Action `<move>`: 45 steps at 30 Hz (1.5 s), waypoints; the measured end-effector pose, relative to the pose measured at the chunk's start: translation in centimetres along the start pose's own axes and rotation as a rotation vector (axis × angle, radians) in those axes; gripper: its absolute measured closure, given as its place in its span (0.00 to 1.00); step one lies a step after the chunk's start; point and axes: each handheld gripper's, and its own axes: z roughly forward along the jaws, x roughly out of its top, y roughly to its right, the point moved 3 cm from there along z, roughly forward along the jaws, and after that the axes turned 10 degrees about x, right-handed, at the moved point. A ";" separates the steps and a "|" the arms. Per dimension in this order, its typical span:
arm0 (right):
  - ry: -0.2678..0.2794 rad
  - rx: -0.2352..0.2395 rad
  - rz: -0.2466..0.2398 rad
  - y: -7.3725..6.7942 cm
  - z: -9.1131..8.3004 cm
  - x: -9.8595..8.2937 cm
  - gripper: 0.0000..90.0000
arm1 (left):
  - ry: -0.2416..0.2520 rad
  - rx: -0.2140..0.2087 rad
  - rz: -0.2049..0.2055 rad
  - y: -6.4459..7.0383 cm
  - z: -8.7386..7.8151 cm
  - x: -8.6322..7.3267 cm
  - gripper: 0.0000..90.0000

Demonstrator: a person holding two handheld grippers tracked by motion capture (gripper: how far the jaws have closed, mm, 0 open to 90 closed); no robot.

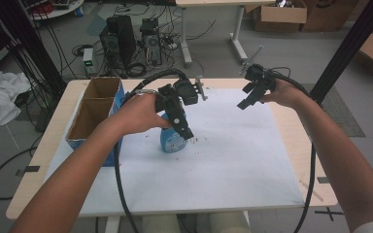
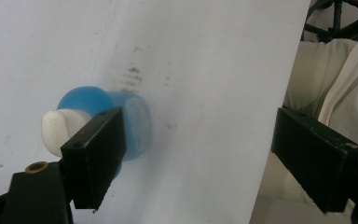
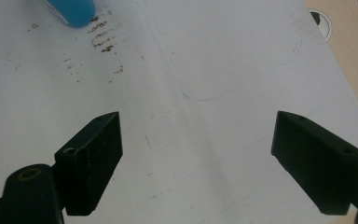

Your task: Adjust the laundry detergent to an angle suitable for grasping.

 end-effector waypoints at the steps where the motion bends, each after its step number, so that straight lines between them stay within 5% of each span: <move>1: 0.001 0.000 0.000 0.0 0.0 0.0 0.18 | 0.002 0.001 0.000 0.0 0.0 0.0 0.21; 45: -0.002 0.008 -0.023 -0.9 0.0 0.5 0.19 | 0.041 0.038 -0.023 0.0 -1.9 -0.2 0.21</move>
